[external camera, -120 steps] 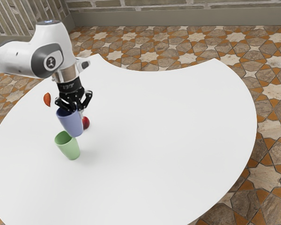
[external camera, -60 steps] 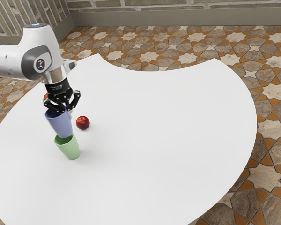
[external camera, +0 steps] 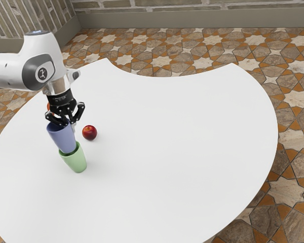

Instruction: Place the right cup onto the left cup

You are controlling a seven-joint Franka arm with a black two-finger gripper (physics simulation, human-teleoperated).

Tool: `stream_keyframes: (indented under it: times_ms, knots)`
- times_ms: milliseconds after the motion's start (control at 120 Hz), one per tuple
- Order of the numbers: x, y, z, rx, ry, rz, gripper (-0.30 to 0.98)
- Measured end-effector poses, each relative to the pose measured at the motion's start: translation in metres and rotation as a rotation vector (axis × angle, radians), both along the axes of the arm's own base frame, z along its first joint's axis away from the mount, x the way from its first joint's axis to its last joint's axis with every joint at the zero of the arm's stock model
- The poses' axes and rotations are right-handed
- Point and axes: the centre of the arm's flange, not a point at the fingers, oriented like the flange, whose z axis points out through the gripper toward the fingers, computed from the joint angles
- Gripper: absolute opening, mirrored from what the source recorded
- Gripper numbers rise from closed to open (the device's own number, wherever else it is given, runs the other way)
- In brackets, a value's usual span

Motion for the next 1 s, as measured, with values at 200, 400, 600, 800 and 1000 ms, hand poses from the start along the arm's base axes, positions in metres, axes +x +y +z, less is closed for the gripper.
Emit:
stream_keyframes:
  times_ms: [200,400,600,800,1000]
  knots:
    - [0.001,0.0,0.0,-0.003,-0.005,0.001,0.3]
    - [0.001,0.0,0.002,-0.003,-0.011,0.002,0.53]
    - [0.0,-0.001,0.012,-0.004,-0.028,0.001,0.61]
    - [0.016,-0.001,0.096,0.027,-0.139,-0.098,0.65]
    - [0.044,-0.056,0.186,0.056,-0.235,-0.399,0.66]
